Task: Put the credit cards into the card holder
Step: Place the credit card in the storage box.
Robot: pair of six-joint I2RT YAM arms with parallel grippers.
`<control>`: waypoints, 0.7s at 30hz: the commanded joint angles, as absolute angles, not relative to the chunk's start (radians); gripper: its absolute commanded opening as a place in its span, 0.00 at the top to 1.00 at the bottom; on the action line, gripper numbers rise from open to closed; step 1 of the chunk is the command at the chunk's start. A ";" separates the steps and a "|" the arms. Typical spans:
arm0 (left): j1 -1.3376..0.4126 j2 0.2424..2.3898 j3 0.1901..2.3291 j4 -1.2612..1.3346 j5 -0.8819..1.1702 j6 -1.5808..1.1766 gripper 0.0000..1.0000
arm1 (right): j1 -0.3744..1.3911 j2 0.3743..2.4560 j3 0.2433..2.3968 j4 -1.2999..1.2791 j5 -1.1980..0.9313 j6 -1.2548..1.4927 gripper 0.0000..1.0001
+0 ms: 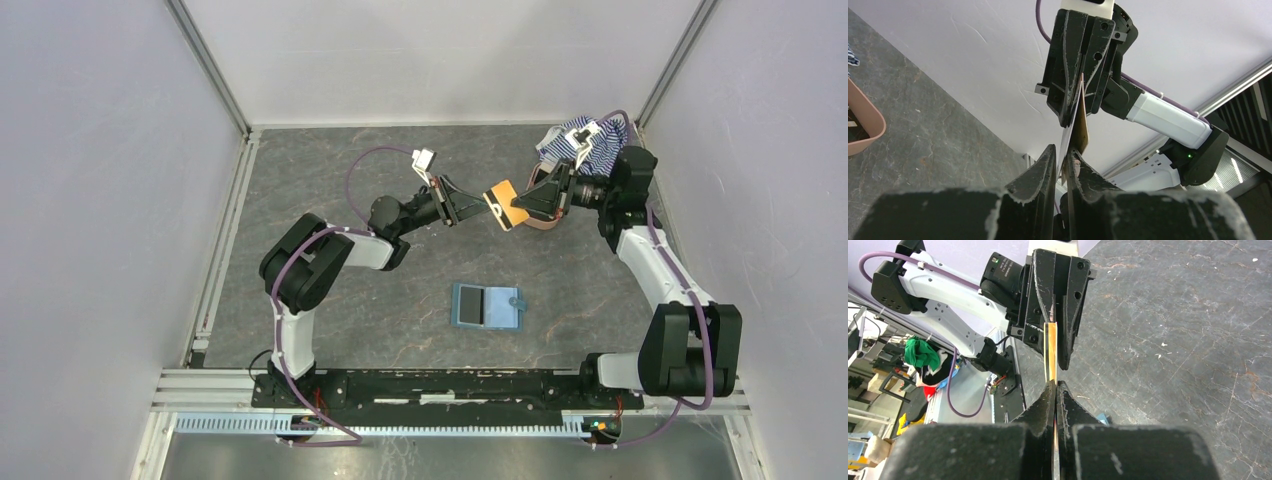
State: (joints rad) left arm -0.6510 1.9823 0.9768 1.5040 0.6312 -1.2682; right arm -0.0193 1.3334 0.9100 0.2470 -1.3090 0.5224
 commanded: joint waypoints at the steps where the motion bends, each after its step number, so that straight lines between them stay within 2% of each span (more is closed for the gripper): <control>1: -0.665 1.928 1.034 1.738 0.656 -1.271 0.84 | -0.006 1.352 0.948 0.205 -1.321 0.458 1.00; 4: -0.666 1.933 1.038 1.737 0.660 -1.296 0.97 | -0.006 1.362 0.971 0.135 -1.316 0.396 1.00; 21: -0.583 1.950 0.887 1.737 0.510 -1.402 0.98 | -0.026 1.398 1.010 0.072 -1.339 0.326 1.00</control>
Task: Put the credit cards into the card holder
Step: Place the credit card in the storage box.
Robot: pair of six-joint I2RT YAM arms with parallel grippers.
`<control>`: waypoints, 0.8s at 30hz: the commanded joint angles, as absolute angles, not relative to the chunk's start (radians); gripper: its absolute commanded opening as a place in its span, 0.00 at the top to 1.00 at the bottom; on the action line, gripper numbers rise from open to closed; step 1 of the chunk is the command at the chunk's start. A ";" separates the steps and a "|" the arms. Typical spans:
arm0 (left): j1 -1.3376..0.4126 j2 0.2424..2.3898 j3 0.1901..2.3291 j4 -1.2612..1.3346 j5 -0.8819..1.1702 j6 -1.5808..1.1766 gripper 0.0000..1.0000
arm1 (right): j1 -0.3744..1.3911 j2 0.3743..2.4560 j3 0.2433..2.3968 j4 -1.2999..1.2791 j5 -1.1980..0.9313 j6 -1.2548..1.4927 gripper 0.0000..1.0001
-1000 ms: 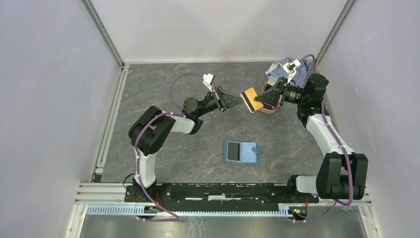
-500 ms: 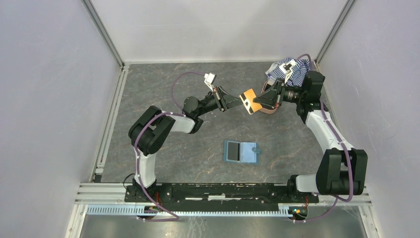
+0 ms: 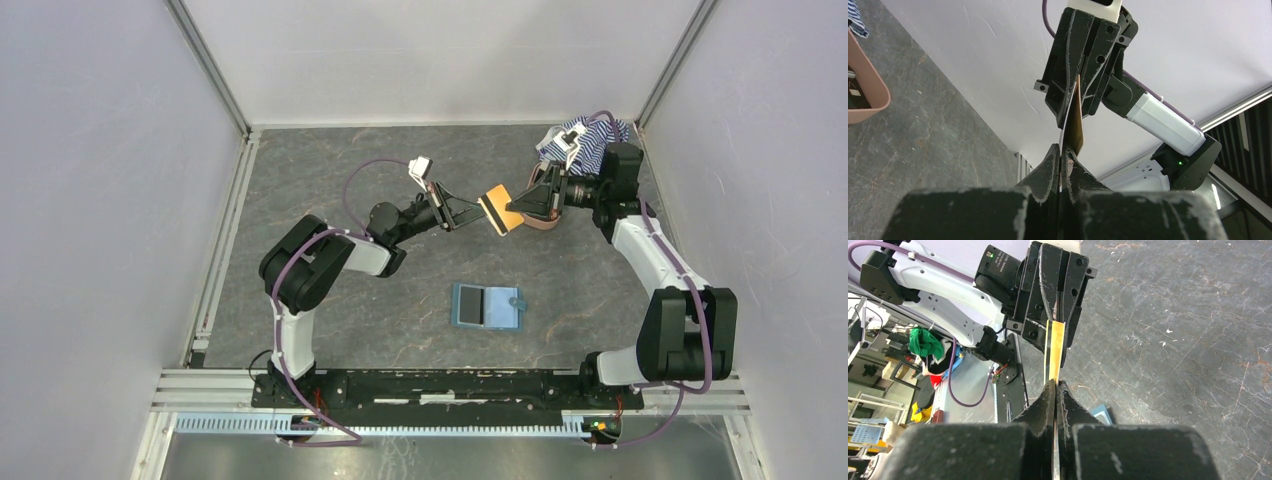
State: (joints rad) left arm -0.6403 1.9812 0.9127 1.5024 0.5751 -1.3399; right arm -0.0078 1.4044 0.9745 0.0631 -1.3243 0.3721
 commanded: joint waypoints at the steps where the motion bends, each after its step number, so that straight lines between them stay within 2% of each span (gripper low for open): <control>1: -0.582 1.954 0.891 1.737 0.509 -1.408 0.98 | -0.027 1.399 1.008 0.069 -1.342 0.320 1.00; 5: -0.581 1.972 0.911 1.736 0.506 -1.445 0.98 | -0.019 1.397 1.010 0.012 -1.349 0.229 1.00; 9: -0.580 1.984 0.917 1.737 0.501 -1.479 0.98 | -0.024 1.411 1.082 -0.184 -1.348 0.038 1.00; 17: -0.558 1.982 0.881 1.738 0.490 -1.471 0.98 | -0.037 1.427 1.107 -0.173 -1.355 0.047 1.00; 24: -0.551 1.970 0.913 1.738 0.576 -1.438 0.98 | -0.043 1.445 1.132 -0.172 -1.395 0.077 1.00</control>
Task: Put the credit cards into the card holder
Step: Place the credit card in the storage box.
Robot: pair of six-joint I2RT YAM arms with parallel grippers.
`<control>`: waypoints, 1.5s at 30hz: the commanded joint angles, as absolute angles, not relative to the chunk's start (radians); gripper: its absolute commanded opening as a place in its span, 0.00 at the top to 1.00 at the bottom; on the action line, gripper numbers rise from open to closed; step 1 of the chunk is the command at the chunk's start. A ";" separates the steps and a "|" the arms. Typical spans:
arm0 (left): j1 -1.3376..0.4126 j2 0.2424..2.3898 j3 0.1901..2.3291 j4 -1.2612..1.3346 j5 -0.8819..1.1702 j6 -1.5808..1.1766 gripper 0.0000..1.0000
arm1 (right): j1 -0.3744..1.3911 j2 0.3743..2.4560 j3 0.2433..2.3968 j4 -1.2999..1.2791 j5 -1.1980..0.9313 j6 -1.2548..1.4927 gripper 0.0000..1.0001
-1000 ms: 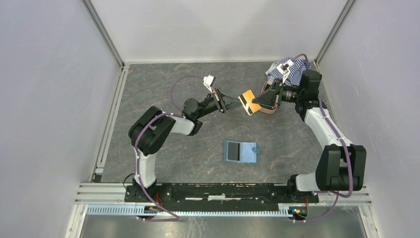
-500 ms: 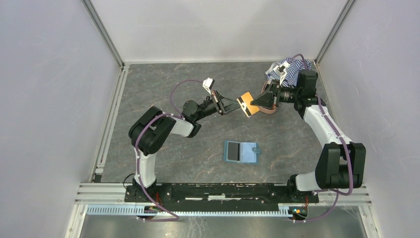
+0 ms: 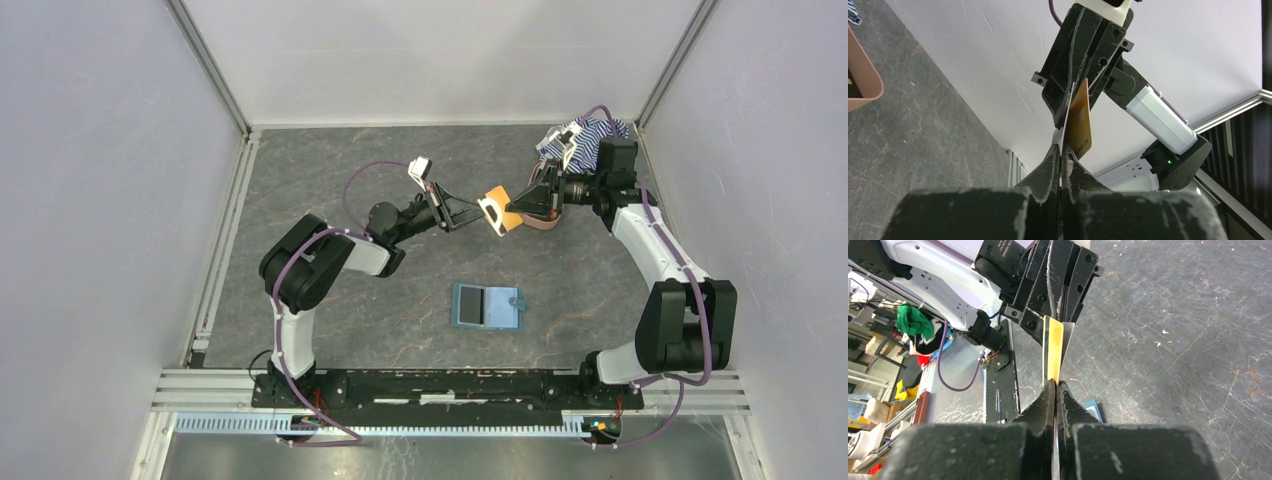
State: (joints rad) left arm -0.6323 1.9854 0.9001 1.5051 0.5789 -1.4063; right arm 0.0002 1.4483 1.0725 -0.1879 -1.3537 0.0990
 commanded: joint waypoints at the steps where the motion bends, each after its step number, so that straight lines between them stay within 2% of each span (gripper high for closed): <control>1: -0.550 1.968 0.917 1.737 0.590 -1.435 0.98 | -0.043 1.444 1.135 -0.172 -1.399 0.079 0.99; 9: -0.545 1.967 0.907 1.737 0.612 -1.441 0.98 | -0.043 1.457 1.145 -0.170 -1.389 0.079 0.95; 17: -0.531 1.981 0.864 1.737 0.611 -1.440 0.98 | -0.043 1.500 1.183 -0.264 -1.397 0.009 1.00; 25: -0.533 1.990 0.898 1.737 0.649 -1.453 0.98 | -0.031 1.509 1.171 -0.267 -1.391 -0.024 1.00; 26: -0.532 1.989 0.905 1.738 0.662 -1.455 0.98 | -0.031 1.512 1.183 -0.270 -1.388 -0.032 0.95; 29: -0.532 1.985 0.911 1.738 0.696 -1.459 0.98 | -0.028 1.517 1.313 -0.401 -1.340 -0.184 0.60; 31: -0.532 1.984 0.906 1.738 0.731 -1.460 0.98 | -0.011 1.548 1.493 -0.659 -1.257 -0.460 0.39; 33: -0.535 1.980 0.899 1.737 0.772 -1.462 0.98 | 0.036 1.606 1.673 -0.888 -1.171 -0.687 0.24; 36: -0.538 1.971 0.884 1.736 0.839 -1.472 0.98 | 0.085 1.697 1.832 -1.117 -1.128 -0.906 0.16; 39: -0.538 1.966 0.868 1.737 0.901 -1.484 0.98 | 0.134 1.751 1.893 -1.253 -1.116 -1.033 0.14; 45: -0.538 1.984 0.883 1.737 0.979 -1.529 0.98 | 0.272 1.733 1.826 -1.253 -1.050 -1.066 0.14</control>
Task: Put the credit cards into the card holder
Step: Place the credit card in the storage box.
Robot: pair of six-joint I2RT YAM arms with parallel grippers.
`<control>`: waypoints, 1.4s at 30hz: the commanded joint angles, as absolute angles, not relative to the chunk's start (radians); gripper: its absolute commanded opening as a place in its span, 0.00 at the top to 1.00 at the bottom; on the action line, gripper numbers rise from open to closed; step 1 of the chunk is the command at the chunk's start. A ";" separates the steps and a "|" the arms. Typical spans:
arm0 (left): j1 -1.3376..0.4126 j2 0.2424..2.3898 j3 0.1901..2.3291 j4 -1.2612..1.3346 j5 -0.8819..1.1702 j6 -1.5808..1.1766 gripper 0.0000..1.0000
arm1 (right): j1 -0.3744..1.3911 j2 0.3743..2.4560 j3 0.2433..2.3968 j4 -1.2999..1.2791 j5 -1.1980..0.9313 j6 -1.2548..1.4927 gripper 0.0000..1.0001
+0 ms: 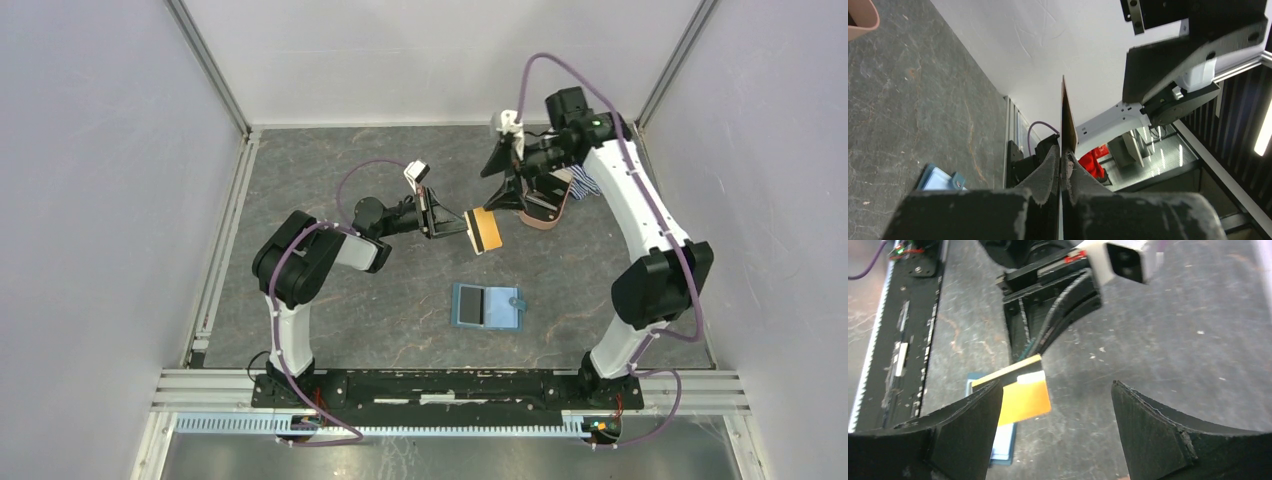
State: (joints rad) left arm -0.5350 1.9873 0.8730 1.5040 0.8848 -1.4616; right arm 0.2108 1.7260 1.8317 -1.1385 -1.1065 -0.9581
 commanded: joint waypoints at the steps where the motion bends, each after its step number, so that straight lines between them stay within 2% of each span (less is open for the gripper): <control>1: -0.539 1.985 0.886 1.737 0.983 -1.532 0.98 | 0.280 1.742 1.838 -1.254 -1.048 -1.050 0.15; 7: -0.538 1.969 0.889 1.710 0.998 -1.498 0.98 | 0.308 1.784 1.832 -1.255 -1.021 -1.008 0.20; 15: -0.538 1.895 0.890 1.452 0.984 -1.280 0.98 | 0.355 1.773 1.752 -1.255 -1.011 -1.000 0.27; 21: -0.539 1.886 0.900 1.436 0.980 -1.268 0.98 | 0.356 1.787 1.756 -1.255 -1.005 -0.985 0.28; 33: -0.538 1.932 0.906 1.527 0.966 -1.351 0.98 | 0.357 1.764 1.765 -1.252 -1.002 -0.981 0.63; 42: -0.538 2.023 0.898 1.636 0.961 -1.485 0.98 | 0.346 1.747 1.784 -1.234 -0.999 -0.978 0.72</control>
